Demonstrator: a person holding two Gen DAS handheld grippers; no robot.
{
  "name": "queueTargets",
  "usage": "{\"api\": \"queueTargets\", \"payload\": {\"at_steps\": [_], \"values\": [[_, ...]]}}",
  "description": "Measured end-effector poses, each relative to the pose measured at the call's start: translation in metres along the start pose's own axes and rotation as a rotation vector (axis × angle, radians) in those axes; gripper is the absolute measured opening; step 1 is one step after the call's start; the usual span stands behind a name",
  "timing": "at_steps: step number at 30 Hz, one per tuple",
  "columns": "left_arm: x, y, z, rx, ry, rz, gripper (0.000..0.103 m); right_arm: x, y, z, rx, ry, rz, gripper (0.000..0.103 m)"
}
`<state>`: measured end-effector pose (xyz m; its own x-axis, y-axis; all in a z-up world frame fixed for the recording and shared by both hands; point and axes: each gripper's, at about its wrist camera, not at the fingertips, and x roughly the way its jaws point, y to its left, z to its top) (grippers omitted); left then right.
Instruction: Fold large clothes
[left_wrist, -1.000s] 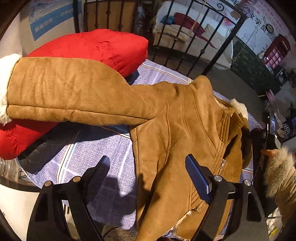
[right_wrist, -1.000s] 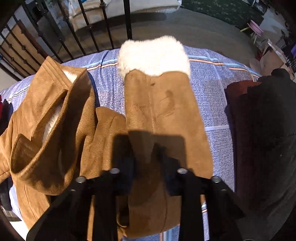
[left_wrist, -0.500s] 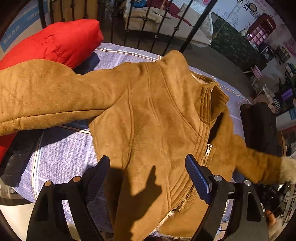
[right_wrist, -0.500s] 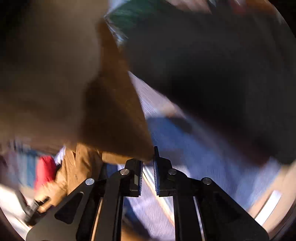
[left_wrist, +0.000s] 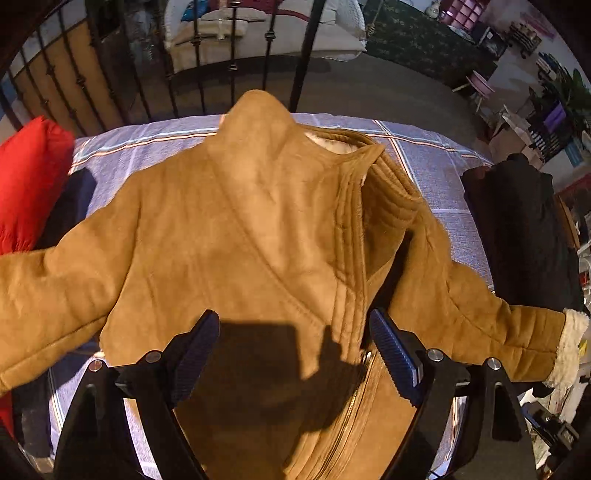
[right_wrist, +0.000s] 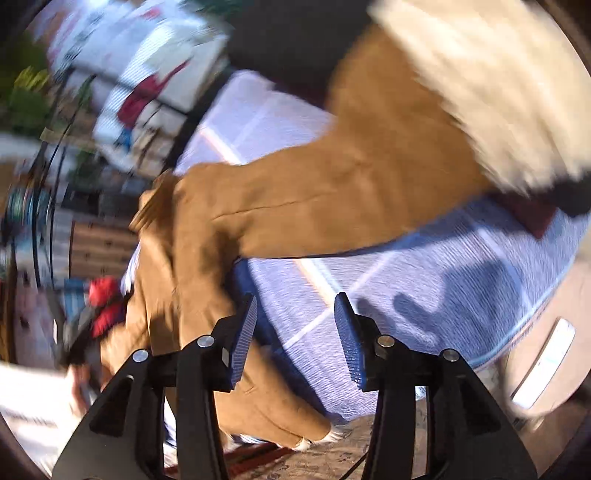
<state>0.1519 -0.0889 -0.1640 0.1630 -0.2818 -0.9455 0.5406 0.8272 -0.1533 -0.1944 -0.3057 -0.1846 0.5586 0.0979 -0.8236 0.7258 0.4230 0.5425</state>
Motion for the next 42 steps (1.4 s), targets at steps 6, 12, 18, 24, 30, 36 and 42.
{"api": "queueTargets", "payload": {"at_steps": [6,12,18,24,30,36,42], "values": [[0.072,-0.037,0.024,0.082,0.064,0.13,0.078,-0.023,0.04,-0.001,-0.119,-0.046,-0.009,0.045],[0.073,-0.009,0.03,-0.062,0.016,0.1,0.02,-0.016,0.069,0.0,-0.202,-0.04,-0.028,0.045],[-0.001,0.051,-0.017,-0.299,-0.103,-0.067,0.009,0.022,0.13,0.025,-0.4,-0.01,0.032,0.045],[-0.009,0.104,-0.072,-0.515,-0.056,-0.153,0.0,0.095,0.244,0.051,-0.726,0.045,0.1,0.045],[-0.015,0.114,-0.084,-0.514,-0.083,-0.19,0.0,0.232,0.292,0.055,-0.873,0.238,-0.132,0.045],[-0.042,0.129,-0.09,-0.438,-0.145,-0.163,0.001,0.327,0.3,0.044,-0.945,0.366,-0.278,0.044],[-0.054,0.13,-0.094,-0.341,-0.138,-0.087,0.045,0.363,0.319,0.035,-1.014,0.325,-0.276,0.054]]}}
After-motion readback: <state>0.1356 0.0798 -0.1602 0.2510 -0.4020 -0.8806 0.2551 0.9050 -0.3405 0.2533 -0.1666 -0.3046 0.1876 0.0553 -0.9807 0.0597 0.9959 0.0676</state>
